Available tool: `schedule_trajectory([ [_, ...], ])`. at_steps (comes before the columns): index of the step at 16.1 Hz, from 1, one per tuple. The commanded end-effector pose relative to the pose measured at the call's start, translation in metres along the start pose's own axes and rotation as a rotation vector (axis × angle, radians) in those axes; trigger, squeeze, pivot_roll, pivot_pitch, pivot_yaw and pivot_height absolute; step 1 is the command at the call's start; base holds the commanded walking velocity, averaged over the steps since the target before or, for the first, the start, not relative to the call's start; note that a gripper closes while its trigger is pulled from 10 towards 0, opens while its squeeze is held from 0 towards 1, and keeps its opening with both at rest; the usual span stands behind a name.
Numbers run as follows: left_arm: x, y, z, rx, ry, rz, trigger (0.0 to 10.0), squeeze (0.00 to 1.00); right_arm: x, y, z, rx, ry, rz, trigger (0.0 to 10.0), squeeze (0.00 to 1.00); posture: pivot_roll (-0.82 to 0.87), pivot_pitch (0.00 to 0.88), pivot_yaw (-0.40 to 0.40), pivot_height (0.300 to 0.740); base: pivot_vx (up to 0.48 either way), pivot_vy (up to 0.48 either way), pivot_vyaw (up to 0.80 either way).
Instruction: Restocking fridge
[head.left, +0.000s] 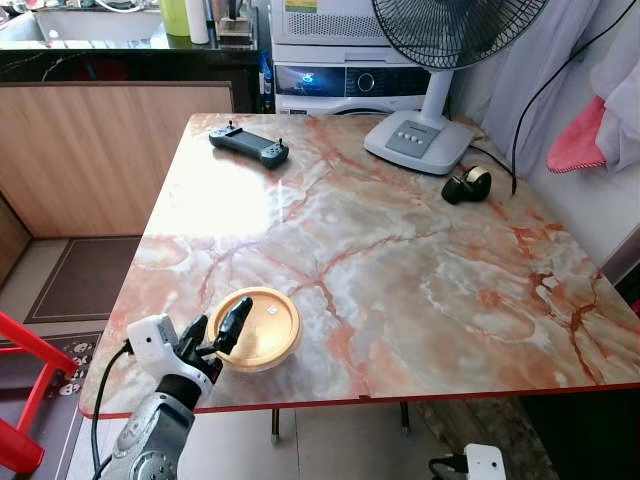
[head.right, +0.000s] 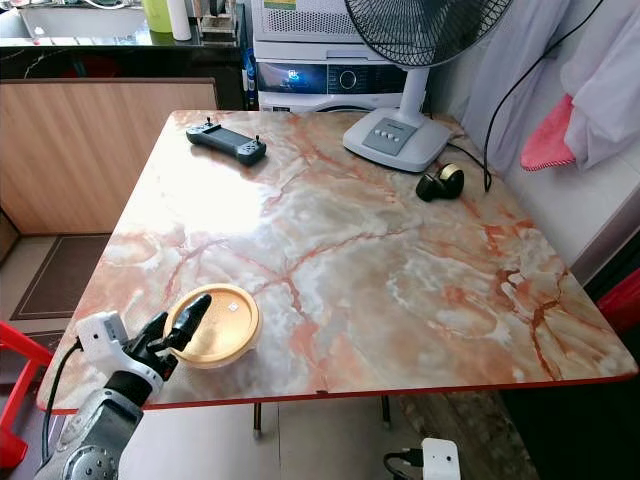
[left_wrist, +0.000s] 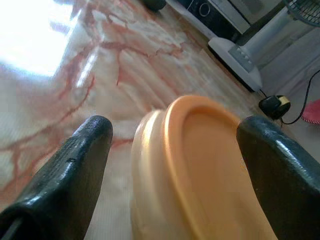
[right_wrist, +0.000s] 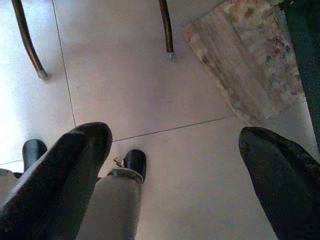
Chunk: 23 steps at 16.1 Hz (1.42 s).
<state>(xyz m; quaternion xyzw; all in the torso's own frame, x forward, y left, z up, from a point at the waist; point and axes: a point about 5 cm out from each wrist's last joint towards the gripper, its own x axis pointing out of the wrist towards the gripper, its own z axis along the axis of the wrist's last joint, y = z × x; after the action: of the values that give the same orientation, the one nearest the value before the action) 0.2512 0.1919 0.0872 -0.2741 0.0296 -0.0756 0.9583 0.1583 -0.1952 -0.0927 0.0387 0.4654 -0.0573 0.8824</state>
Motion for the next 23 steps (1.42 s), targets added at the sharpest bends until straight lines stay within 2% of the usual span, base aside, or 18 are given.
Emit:
schedule_trajectory([
  [1,0.001,0.000,-0.002,-0.018,0.003,-0.007,10.0,0.00,0.000,-0.003,-0.001,-0.015,0.007,-0.006,10.0,0.00,0.11,0.021,-0.084,0.740,0.000,0.000,0.00],
  [6,0.007,0.002,-0.012,-0.048,0.049,-0.045,10.0,0.00,0.000,-0.004,0.000,-0.029,0.008,-0.003,10.0,0.00,0.09,0.010,-0.088,0.740,0.000,0.000,0.00],
  [8,0.009,0.007,-0.014,-0.062,0.057,-0.042,9.0,0.00,0.000,-0.004,-0.001,-0.033,0.009,-0.003,10.0,0.00,0.09,0.004,-0.089,0.740,0.000,0.000,0.00],
  [9,0.009,0.007,-0.013,-0.067,0.054,-0.041,3.6,0.00,0.000,-0.004,-0.001,-0.034,0.010,-0.003,10.0,0.00,0.09,0.003,-0.089,0.740,0.000,0.000,0.00],
  [10,0.011,0.007,-0.013,-0.071,0.050,-0.041,0.0,0.00,0.000,-0.005,-0.001,-0.037,0.010,-0.003,10.0,0.00,0.09,0.001,-0.091,0.740,0.000,0.000,0.00],
  [23,0.015,0.003,-0.016,-0.086,0.025,-0.047,0.0,0.00,-0.001,-0.008,-0.001,-0.071,0.016,0.001,10.0,0.00,0.08,0.026,-0.109,0.740,0.000,0.000,0.00],
])
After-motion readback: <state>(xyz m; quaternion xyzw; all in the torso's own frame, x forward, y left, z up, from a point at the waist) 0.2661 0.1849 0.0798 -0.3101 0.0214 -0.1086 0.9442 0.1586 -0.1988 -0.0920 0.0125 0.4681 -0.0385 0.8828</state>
